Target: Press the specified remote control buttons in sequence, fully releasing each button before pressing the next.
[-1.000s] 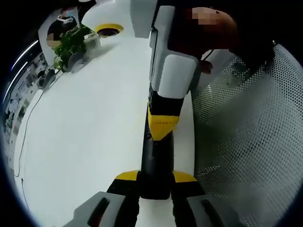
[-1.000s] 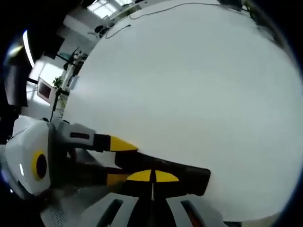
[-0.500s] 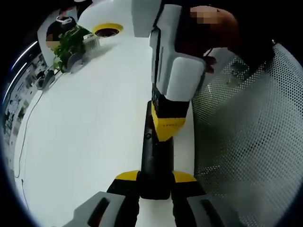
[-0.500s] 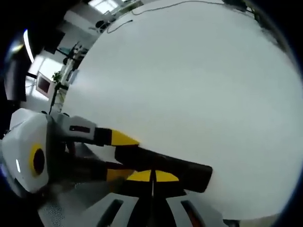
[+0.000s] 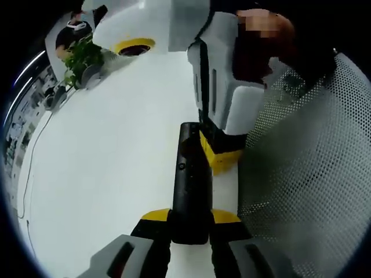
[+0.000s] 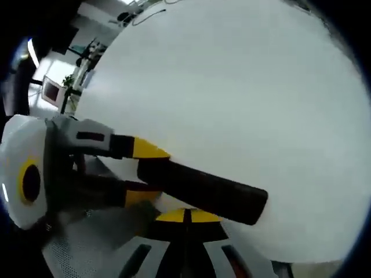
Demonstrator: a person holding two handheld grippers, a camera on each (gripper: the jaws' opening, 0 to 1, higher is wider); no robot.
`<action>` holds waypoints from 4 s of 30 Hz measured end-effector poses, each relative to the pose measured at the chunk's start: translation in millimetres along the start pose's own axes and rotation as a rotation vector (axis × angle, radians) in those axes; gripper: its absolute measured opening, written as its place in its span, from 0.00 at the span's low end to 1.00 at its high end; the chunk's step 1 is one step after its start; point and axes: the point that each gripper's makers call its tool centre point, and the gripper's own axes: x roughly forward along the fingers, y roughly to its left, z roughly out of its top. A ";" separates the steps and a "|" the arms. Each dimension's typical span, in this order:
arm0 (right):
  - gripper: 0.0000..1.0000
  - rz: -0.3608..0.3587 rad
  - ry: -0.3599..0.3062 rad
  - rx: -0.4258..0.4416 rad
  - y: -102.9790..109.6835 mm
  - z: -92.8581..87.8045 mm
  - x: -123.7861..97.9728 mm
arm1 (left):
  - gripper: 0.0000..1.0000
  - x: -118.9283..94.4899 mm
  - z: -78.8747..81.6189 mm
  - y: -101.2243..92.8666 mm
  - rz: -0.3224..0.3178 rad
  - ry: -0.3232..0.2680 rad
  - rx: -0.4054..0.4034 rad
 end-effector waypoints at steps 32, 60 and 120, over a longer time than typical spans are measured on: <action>0.00 0.081 -0.135 0.051 9.5 21.6 -16.3 | 0.25 -0.3 0.0 0.3 0.002 -0.026 -0.005; 0.00 0.207 -0.129 0.213 8.0 21.8 -15.1 | 0.25 0.2 0.3 0.8 0.008 -0.043 -0.012; 0.00 0.235 -0.246 0.266 14.9 42.6 -17.8 | 0.25 0.2 1.0 0.6 0.008 -0.055 -0.015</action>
